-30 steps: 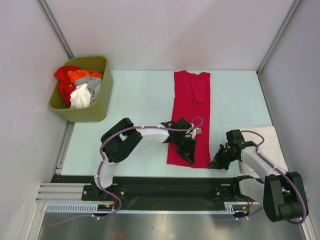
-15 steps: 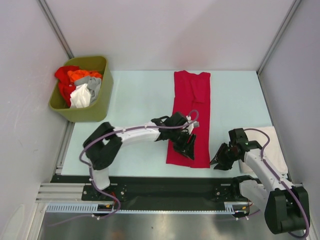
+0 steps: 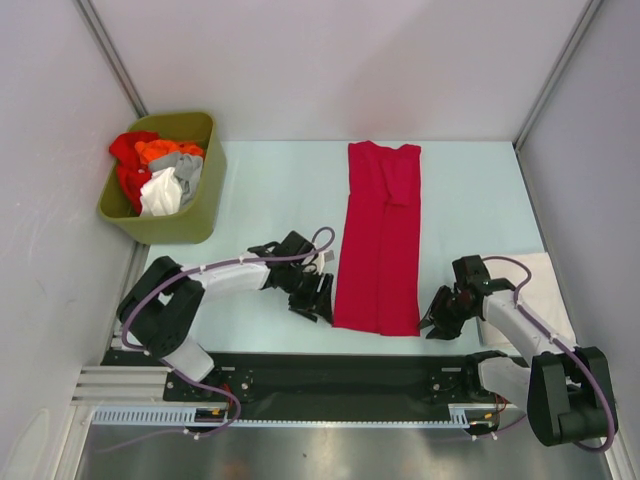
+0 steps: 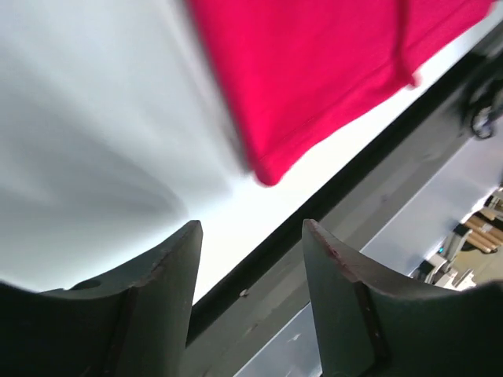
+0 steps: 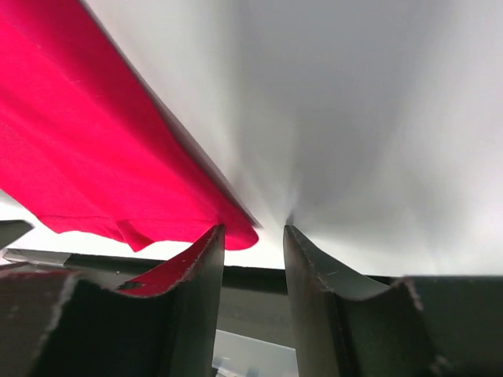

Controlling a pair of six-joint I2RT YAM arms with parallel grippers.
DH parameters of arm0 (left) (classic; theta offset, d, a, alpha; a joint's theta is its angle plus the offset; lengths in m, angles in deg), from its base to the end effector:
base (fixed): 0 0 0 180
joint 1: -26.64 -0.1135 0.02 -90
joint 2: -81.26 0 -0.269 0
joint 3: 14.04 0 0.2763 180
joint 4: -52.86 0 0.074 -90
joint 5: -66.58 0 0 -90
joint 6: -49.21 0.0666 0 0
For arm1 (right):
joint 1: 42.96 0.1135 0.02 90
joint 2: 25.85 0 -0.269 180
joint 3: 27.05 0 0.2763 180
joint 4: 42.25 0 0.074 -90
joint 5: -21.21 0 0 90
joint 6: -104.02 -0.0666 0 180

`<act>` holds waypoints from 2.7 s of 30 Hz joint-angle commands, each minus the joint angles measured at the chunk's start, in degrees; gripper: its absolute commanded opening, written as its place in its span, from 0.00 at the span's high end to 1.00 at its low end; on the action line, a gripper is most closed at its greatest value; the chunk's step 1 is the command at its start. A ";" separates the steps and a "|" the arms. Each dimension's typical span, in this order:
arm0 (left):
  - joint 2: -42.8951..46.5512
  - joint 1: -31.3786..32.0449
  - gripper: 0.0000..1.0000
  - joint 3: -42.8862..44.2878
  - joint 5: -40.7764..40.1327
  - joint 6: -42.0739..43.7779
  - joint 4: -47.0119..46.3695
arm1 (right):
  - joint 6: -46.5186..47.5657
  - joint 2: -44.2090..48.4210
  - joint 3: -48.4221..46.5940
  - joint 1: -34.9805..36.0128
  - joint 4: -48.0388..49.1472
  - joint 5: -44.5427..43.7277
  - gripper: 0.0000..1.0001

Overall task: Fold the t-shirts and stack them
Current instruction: Fold the tshirt

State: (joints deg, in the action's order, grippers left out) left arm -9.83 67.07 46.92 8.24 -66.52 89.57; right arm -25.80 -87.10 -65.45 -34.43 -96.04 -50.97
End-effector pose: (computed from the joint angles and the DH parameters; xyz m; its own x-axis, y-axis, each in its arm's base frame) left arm 0.2175 -0.2312 0.1236 -0.9383 0.3140 -0.1448 0.3350 0.7219 -0.6055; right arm 0.1720 0.0464 0.1084 -0.8742 0.4854 0.0132 0.4540 0.8075 0.3767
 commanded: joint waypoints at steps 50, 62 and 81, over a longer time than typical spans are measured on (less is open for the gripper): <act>-6.56 5.36 1.00 -7.29 -7.40 -14.52 -15.55 | -2.37 0.96 1.34 6.14 3.29 -4.20 1.00; 0.38 8.01 1.00 -2.82 -8.02 -15.13 -14.06 | -3.09 8.88 -3.65 5.54 -2.16 -2.27 1.00; -24.04 -9.56 1.00 39.63 -3.10 -13.37 -5.53 | 8.70 -37.25 -49.08 -8.10 3.11 1.95 1.00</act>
State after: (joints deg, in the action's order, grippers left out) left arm -30.86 59.74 82.46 3.15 -79.38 82.73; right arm -19.37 -120.76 -108.23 -42.10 -94.62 -50.27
